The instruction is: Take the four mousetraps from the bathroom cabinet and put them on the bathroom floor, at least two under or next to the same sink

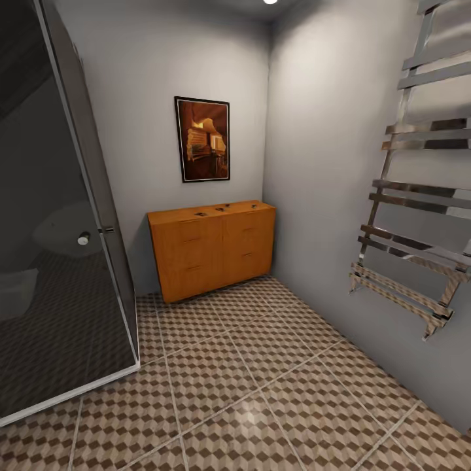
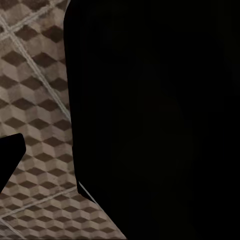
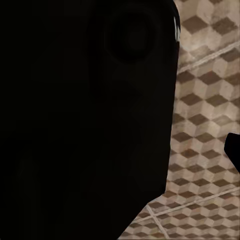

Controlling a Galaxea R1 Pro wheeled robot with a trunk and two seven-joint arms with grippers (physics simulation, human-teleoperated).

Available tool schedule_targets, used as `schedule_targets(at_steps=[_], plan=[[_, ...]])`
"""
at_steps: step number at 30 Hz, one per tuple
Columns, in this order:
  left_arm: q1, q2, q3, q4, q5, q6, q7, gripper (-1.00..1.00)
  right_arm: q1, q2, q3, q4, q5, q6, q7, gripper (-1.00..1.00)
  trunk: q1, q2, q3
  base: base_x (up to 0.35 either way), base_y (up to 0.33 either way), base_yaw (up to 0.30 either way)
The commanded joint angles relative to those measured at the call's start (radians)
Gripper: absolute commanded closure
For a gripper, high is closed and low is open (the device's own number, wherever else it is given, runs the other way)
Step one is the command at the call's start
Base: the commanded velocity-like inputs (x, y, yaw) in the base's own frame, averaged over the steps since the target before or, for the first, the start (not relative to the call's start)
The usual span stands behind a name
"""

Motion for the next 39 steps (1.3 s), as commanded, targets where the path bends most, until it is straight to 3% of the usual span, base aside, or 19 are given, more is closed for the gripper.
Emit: schedule_targets(at_steps=[1, 4, 15, 22, 28, 32, 39], plan=[[0.002, -0.002, 0.003, -0.005, -0.002, -0.003, 0.0, -1.0, -0.003, 0.006, 0.003, -0.006, 0.006, -0.006, -0.006, -1.0, 0.0, -0.001, -0.001, 0.0, 0.0, 0.0], [0.002, -0.002, 0.003, -0.005, -0.002, -0.003, 0.0, -1.0, -0.003, 0.022, 0.003, -0.023, 0.006, -0.013, -0.01, -1.0, 0.0, -0.001, -0.001, 0.0, 0.0, 0.0], [0.002, 0.003, 0.002, -0.019, -0.002, -0.049, 0.0, -1.0, -0.003, 0.03, 0.003, -0.071, 0.006, -0.061, -0.009, -1.0, 0.0, -0.001, -0.001, 0.0, 0.0, 0.0], [0.001, 0.039, 0.006, -0.058, 0.001, -0.088, 0.005, -1.0, -0.003, 0.026, 0.004, -0.111, 0.008, -0.1, -0.015, -1.0, 0.0, -0.001, -0.001, 0.0, 0.0, 0.0], [-0.002, 0.073, 0.013, -0.092, 0.005, -0.068, 0.035, -1.0, -0.003, -0.001, 0.002, -0.145, 0.008, -0.134, -0.033, -1.0, 0.0, -0.001, -0.001, 0.0, 0.0, 0.0], [-0.016, 0.096, 0.019, -0.115, 0.009, -0.046, 0.058, -1.0, -0.007, -0.023, 0.0, -0.167, 0.008, -0.117, -0.051, -1.0, 0.0, -0.001, -0.001, 0.0, 0.0, 0.0], [-0.057, 0.093, 0.021, -0.154, 0.019, -0.007, 0.097, -1.0, -0.047, -0.051, -0.001, -0.207, 0.005, -0.078, -0.084, -1.0, 0.0, -0.001, -0.001, 0.0, 0.0, 0.0]])
